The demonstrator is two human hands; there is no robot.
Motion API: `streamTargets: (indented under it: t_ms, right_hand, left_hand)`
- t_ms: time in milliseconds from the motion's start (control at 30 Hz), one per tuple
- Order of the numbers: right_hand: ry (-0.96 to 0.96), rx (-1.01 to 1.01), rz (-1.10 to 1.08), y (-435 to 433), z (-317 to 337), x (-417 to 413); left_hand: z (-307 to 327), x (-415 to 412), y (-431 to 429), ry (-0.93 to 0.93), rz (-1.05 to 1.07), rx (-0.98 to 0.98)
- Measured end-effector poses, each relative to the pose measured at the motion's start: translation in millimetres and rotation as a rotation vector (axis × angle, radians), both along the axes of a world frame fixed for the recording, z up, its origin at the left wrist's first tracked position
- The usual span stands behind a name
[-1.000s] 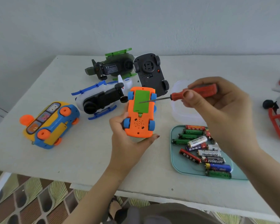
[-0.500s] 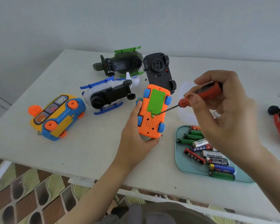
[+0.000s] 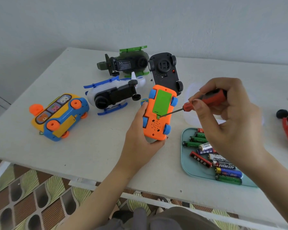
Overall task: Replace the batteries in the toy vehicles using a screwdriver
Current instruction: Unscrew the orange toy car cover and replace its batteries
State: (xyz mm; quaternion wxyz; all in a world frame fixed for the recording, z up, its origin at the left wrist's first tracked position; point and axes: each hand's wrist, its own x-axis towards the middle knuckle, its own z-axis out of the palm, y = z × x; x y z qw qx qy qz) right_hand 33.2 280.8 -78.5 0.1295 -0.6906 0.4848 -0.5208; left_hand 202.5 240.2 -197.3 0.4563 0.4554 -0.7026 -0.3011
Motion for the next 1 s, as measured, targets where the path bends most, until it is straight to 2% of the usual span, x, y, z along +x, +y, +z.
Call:
streamTargets:
  t_ms: [500, 733, 867, 1000]
  right_hand:
    - [0.050, -0.012, 0.094, -3, 0, -6]
    - [0.133, -0.062, 0.042, -1, 0, -6]
    - [0.044, -0.069, -0.064, 2, 2, -6]
    - [-0.129, 0.049, -0.071, 5, -1, -7]
  left_hand:
    - [1, 0, 2, 0.010, 0.022, -0.005]
    - [7, -1, 4, 0.037, 0.062, 0.006]
    - [16, 1, 8, 0.093, 0.136, 0.008]
    - [19, 9, 8, -0.028, 0.172, -0.117]
